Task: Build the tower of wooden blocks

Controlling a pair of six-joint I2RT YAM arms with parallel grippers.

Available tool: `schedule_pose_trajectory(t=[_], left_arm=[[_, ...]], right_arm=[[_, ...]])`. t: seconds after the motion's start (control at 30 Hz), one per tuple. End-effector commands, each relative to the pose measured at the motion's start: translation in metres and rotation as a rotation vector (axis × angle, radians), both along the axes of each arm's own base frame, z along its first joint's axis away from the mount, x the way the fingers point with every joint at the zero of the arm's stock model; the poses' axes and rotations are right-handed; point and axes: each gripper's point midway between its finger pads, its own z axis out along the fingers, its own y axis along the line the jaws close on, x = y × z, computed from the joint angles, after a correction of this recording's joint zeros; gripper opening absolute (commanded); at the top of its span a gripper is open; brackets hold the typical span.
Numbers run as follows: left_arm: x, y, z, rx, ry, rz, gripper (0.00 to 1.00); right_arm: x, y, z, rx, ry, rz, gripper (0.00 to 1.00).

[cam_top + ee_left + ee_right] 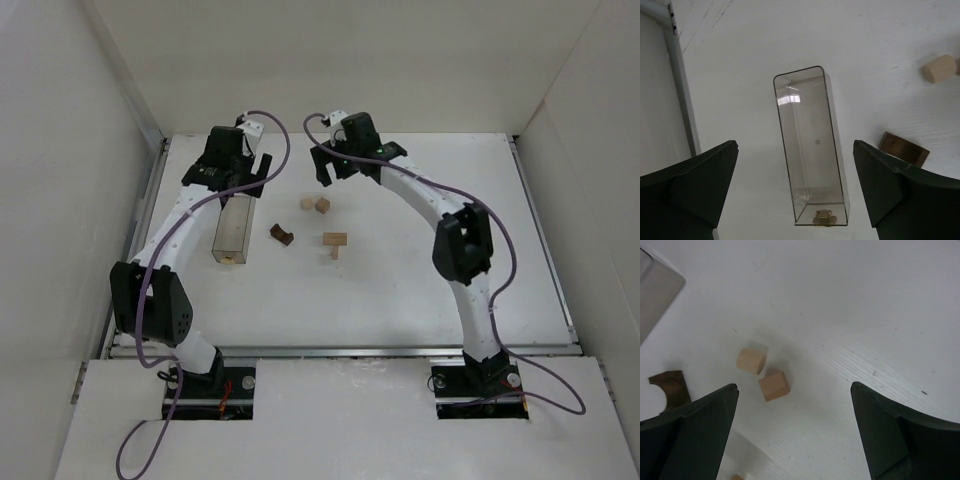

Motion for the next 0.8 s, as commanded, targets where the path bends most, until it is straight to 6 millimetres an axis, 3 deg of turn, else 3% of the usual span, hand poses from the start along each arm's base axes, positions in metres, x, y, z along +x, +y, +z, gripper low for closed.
schedule_pose_trajectory(t=[0.0, 0.07, 0.23, 0.5, 0.7, 0.77], left_arm=[[0.000, 0.028, 0.030, 0.013, -0.134, 0.177, 1.00], [0.001, 0.034, 0.025, 0.018, -0.139, 0.194, 1.00], [0.002, 0.044, 0.022, 0.012, -0.144, 0.230, 1.00], [0.012, 0.049, 0.019, 0.008, -0.158, 0.269, 1.00], [0.014, 0.048, 0.018, -0.012, -0.159, 0.282, 1.00], [0.014, 0.047, 0.018, -0.020, -0.159, 0.287, 1.00]], right_arm=[[-0.009, 0.016, -0.023, -0.032, 0.092, 0.058, 1.00], [-0.014, 0.030, -0.037, -0.057, 0.092, 0.107, 1.00], [-0.018, 0.033, -0.079, -0.094, 0.154, 0.154, 0.94], [-0.025, 0.046, -0.118, -0.121, 0.199, 0.202, 0.83], [-0.020, 0.044, -0.133, -0.140, 0.205, 0.185, 0.59], [-0.020, 0.051, -0.128, -0.133, 0.188, 0.194, 0.50]])
